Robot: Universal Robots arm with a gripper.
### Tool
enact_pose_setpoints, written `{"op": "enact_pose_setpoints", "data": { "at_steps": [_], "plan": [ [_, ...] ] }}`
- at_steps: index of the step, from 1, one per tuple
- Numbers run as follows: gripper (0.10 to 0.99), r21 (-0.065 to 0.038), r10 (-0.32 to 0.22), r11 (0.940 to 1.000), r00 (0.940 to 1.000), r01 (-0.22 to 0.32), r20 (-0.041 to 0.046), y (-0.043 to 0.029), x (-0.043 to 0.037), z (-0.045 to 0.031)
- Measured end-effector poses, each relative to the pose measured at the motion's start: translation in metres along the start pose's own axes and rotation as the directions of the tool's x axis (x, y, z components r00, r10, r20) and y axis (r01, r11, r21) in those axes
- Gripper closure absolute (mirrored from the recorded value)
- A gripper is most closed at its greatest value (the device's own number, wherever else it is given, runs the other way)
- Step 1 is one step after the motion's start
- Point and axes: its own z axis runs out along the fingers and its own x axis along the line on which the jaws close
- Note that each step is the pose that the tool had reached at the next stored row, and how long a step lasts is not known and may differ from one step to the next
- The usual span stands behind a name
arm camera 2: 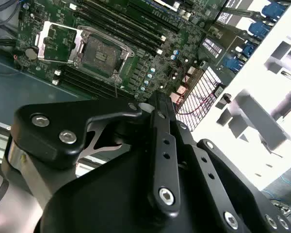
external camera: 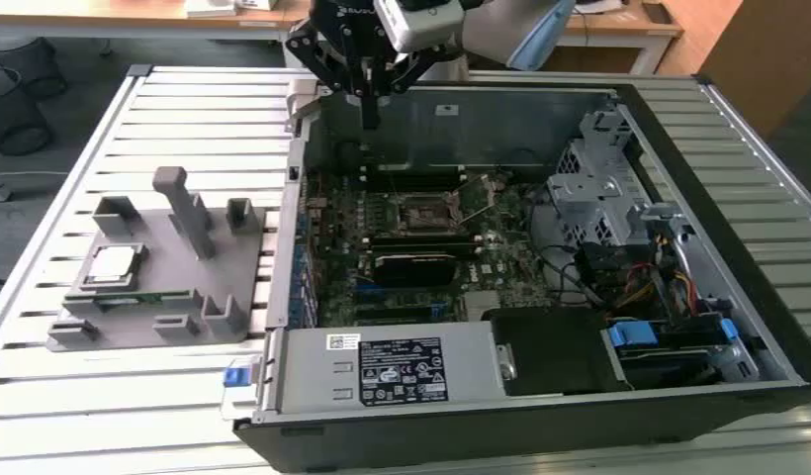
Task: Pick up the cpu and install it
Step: 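Reach for the cpu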
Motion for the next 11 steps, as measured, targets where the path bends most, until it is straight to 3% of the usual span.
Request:
{"op": "enact_pose_setpoints", "data": {
  "at_steps": [11],
  "plan": [
    [0.980,0.000,0.000,1.0000,1.0000,0.000,0.0000,-0.0003,0.0033,-0.0001]
  ]
}}
